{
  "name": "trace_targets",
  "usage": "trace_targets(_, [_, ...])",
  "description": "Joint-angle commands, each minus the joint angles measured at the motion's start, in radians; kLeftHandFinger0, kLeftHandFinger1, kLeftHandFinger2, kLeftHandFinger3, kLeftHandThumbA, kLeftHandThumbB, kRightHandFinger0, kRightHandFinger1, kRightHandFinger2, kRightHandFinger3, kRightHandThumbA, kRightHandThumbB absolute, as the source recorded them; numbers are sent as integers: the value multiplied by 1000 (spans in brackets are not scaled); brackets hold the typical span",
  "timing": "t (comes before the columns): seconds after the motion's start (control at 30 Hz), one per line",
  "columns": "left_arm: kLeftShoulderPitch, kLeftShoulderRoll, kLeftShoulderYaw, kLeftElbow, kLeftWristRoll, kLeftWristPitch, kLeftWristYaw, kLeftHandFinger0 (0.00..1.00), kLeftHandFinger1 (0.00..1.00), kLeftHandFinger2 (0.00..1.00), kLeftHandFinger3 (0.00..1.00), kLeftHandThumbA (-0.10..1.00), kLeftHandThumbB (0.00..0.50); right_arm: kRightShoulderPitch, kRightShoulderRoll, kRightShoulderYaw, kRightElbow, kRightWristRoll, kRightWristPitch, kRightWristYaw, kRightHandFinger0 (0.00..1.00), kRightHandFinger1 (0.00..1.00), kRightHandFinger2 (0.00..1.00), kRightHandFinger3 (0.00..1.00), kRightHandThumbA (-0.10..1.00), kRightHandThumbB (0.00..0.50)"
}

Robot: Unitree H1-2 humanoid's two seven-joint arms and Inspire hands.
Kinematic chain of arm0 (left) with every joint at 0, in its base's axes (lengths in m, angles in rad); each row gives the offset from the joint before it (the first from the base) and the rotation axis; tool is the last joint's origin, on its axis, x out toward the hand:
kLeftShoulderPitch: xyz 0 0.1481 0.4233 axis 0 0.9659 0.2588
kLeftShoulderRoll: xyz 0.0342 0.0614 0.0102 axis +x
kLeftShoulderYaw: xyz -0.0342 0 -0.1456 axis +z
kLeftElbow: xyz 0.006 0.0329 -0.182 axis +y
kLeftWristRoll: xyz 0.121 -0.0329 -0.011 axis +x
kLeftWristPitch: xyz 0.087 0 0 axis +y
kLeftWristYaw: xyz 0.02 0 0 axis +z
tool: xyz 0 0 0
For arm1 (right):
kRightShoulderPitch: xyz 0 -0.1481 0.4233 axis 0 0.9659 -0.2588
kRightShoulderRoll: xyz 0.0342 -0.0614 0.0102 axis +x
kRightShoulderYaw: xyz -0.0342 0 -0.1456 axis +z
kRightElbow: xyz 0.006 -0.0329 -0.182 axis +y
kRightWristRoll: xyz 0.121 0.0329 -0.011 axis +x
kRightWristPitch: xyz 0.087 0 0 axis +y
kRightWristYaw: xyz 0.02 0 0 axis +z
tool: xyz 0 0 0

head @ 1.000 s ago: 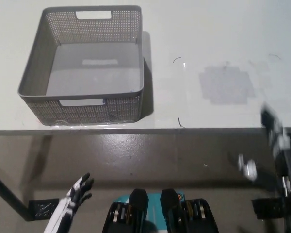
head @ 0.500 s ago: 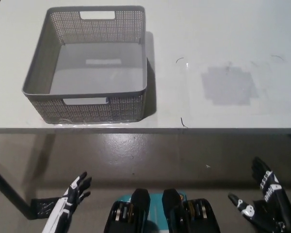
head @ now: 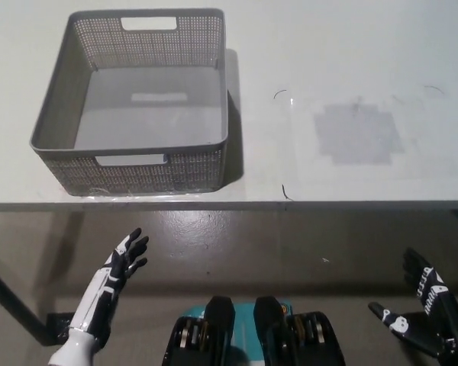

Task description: Use the right hand to pick up a chess pieces and put it into a container on the left hand side

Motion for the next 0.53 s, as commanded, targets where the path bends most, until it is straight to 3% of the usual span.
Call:
trace_targets(0.0, [-21, 10, 9, -12, -13, 15, 9, 1000, 1000, 1000, 1000, 1000, 161, -28, -5, -12, 13, 27, 18, 26, 1000, 1000, 1000, 1000, 923, 210])
trace_targets(0.5, [-30, 25, 3, -12, -3, 44, 1, 1000, 1000, 1000, 1000, 1000, 164, -54, -3, -3, 43, 13, 19, 41, 1000, 1000, 1000, 1000, 909, 190])
